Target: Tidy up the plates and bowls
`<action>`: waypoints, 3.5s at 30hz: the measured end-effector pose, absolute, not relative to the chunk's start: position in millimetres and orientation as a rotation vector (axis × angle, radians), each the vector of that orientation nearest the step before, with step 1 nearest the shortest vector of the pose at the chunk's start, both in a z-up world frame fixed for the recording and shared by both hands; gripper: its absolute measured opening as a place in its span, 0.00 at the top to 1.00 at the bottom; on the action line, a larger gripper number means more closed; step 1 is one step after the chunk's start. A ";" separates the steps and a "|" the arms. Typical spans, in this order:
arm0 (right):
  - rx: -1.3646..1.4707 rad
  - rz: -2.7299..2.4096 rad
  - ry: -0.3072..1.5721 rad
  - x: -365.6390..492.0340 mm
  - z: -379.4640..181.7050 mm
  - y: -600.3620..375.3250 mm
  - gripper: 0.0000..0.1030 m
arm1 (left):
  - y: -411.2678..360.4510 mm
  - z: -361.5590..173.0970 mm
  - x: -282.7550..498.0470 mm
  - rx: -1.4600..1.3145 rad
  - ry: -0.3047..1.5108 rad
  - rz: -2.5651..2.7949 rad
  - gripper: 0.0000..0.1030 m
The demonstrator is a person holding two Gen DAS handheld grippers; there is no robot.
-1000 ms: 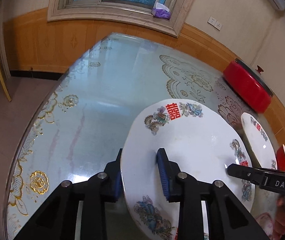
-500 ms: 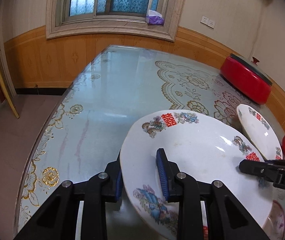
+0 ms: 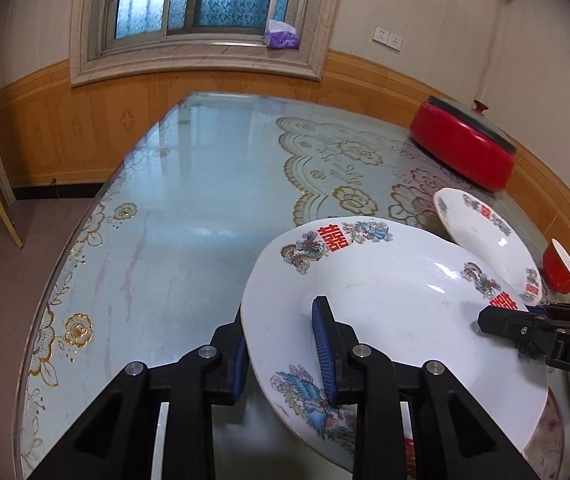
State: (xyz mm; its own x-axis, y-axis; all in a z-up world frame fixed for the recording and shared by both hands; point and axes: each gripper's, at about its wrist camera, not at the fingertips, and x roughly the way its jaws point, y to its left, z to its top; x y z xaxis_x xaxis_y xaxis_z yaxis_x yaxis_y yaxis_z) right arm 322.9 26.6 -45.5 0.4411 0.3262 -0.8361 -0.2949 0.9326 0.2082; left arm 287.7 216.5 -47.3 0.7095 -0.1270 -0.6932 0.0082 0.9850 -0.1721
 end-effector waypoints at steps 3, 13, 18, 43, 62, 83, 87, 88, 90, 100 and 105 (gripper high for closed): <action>0.021 0.388 1.016 314.2 -39.4 23.7 0.75 | 214.4 -44.4 280.7 -0.171 0.759 -0.082 0.72; 0.047 0.389 0.945 276.5 -21.4 1.9 0.75 | 191.5 -22.2 249.2 -0.122 0.659 -0.096 0.72; 0.049 0.376 0.899 248.6 -8.4 -16.6 0.74 | 173.3 -8.8 219.8 -0.095 0.599 -0.121 0.71; 0.100 0.388 0.941 156.3 -44.8 -69.6 0.74 | 121.8 -43.6 133.8 -0.083 0.696 -0.149 0.71; 0.084 0.395 1.010 158.1 -58.4 -69.0 0.73 | 108.8 -53.1 123.3 0.064 0.679 -0.055 0.65; 0.118 0.426 1.007 149.5 -45.1 -79.5 0.71 | 143.7 -38.9 113.6 -0.103 0.636 -0.041 0.40; 0.133 0.410 1.014 157.5 -49.7 -80.9 0.71 | 146.5 -35.4 126.7 -0.099 0.635 -0.024 0.70; 0.131 0.410 1.015 158.0 -50.9 -80.7 0.71 | 145.8 -35.7 129.3 -0.098 0.637 -0.032 0.70; 0.120 0.404 1.005 159.2 -52.6 -80.8 0.72 | 142.3 -38.2 134.5 -0.085 0.659 -0.042 0.70; 0.106 0.423 0.994 156.6 -55.7 -82.8 0.81 | 128.3 -44.9 135.7 -0.067 0.703 -0.087 0.70; 0.095 0.419 0.986 153.0 -52.3 -84.9 0.81 | 124.3 -45.8 130.3 -0.035 0.699 -0.082 0.70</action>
State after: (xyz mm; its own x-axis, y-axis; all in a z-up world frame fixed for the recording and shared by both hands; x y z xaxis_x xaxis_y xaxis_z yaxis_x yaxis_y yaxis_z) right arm 153.0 -84.9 -52.3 0.4791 0.3857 -0.7885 -0.3006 0.9161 0.2654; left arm 130.3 124.3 -45.8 0.7623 -0.0874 -0.6413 0.0641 0.9962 -0.0596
